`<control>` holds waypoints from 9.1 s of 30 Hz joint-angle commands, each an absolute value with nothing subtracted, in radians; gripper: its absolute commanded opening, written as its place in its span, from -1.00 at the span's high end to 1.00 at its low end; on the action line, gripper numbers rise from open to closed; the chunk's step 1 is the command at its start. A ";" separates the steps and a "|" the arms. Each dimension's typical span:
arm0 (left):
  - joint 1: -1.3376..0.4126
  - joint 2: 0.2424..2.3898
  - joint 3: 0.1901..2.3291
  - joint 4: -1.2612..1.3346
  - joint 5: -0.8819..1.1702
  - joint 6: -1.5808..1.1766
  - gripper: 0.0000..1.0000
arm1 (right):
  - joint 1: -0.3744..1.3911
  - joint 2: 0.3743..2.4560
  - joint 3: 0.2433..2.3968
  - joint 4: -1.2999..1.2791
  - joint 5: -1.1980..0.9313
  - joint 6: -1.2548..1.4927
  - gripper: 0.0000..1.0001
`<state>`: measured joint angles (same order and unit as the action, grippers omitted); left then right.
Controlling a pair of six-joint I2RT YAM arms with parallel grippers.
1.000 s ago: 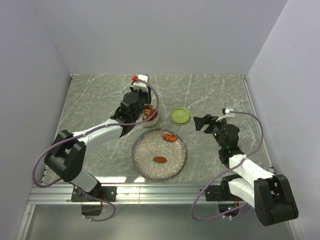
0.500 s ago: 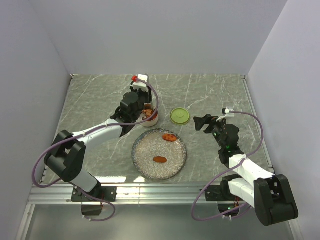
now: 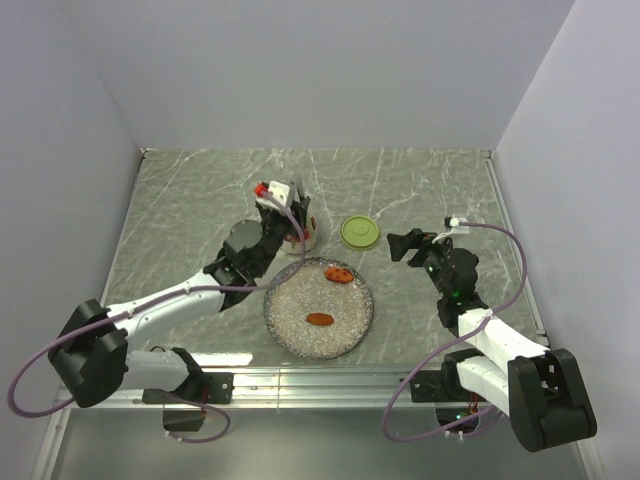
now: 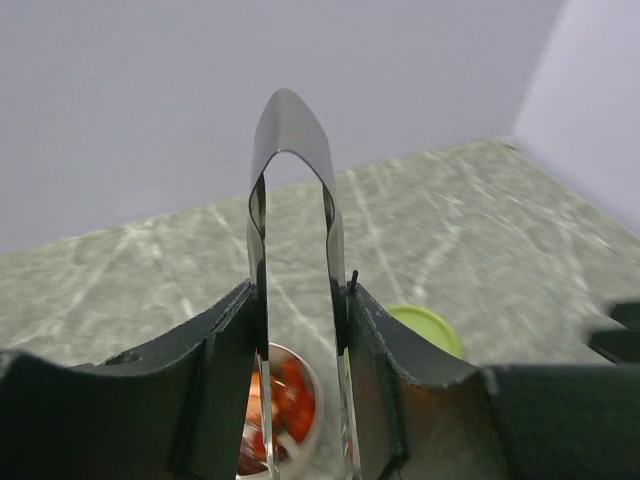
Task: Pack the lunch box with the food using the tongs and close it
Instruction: Pick up the food using the clamp, then place the food into the lunch box, then pick up the food using the clamp
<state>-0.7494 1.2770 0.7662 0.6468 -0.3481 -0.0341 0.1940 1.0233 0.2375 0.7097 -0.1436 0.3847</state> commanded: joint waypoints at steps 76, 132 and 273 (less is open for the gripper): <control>-0.709 1.503 0.833 0.658 0.867 0.279 0.11 | 0.207 1.035 0.281 0.719 -0.140 0.373 -0.92; -0.448 1.479 1.057 0.551 -0.047 -0.109 0.79 | 0.210 1.028 0.275 0.723 -0.137 0.371 -0.92; -1.085 0.907 0.445 0.551 0.116 0.104 0.16 | 0.213 0.890 0.230 0.666 -0.172 0.380 -0.94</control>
